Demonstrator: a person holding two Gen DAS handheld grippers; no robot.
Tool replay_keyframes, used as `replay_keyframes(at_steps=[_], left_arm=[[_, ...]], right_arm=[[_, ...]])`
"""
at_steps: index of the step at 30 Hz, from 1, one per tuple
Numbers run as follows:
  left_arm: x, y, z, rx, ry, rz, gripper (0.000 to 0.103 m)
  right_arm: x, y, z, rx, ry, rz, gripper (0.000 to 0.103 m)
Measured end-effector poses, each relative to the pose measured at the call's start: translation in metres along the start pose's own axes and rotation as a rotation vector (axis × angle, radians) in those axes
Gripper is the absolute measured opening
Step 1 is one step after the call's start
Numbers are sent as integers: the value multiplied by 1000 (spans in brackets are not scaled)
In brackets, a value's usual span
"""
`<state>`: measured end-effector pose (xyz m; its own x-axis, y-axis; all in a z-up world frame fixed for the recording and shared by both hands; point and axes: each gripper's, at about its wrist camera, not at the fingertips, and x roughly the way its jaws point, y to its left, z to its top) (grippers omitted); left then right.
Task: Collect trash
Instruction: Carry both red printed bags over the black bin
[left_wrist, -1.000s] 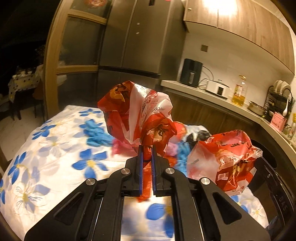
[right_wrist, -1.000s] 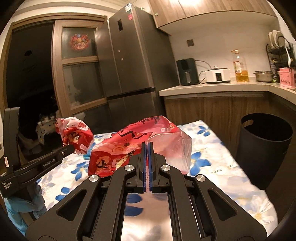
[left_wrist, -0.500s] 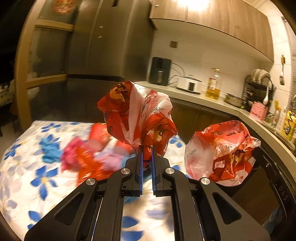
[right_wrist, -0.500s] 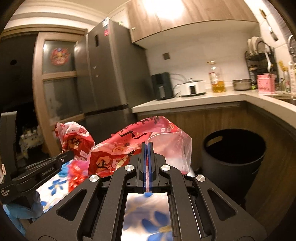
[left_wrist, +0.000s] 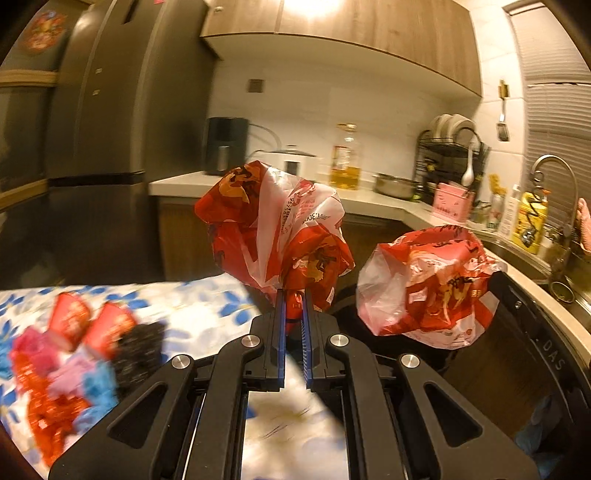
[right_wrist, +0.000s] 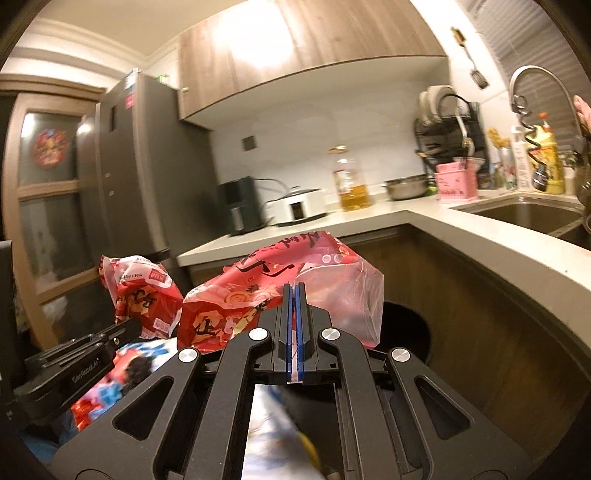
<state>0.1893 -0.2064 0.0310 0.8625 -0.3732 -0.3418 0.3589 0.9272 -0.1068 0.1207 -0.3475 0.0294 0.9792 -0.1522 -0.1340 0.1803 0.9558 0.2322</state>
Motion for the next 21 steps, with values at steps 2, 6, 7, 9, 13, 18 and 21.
replay_keyframes(at_steps=[2, 6, 7, 9, 13, 18, 21], left_arm=[[10, -11, 1, 14, -5, -20, 7], [29, -30, 3, 29, -6, -53, 7], [33, -33, 3, 27, -3, -65, 7], [41, -37, 3, 27, 4, -81, 7], [59, -46, 0, 31, 21, -113, 7], [75, -59, -1, 53, 41, -151, 7], [85, -62, -4, 67, 57, -171, 7]], right_arm=[[7, -12, 3, 14, -2, -26, 2], [18, -28, 9, 25, -7, -62, 2], [22, -31, 9, 22, -7, -73, 2], [28, -34, 11, 19, -4, -84, 2], [39, -45, 11, 19, 3, -105, 2], [50, -55, 8, 25, 21, -125, 2], [56, -58, 5, 29, 34, -133, 2]])
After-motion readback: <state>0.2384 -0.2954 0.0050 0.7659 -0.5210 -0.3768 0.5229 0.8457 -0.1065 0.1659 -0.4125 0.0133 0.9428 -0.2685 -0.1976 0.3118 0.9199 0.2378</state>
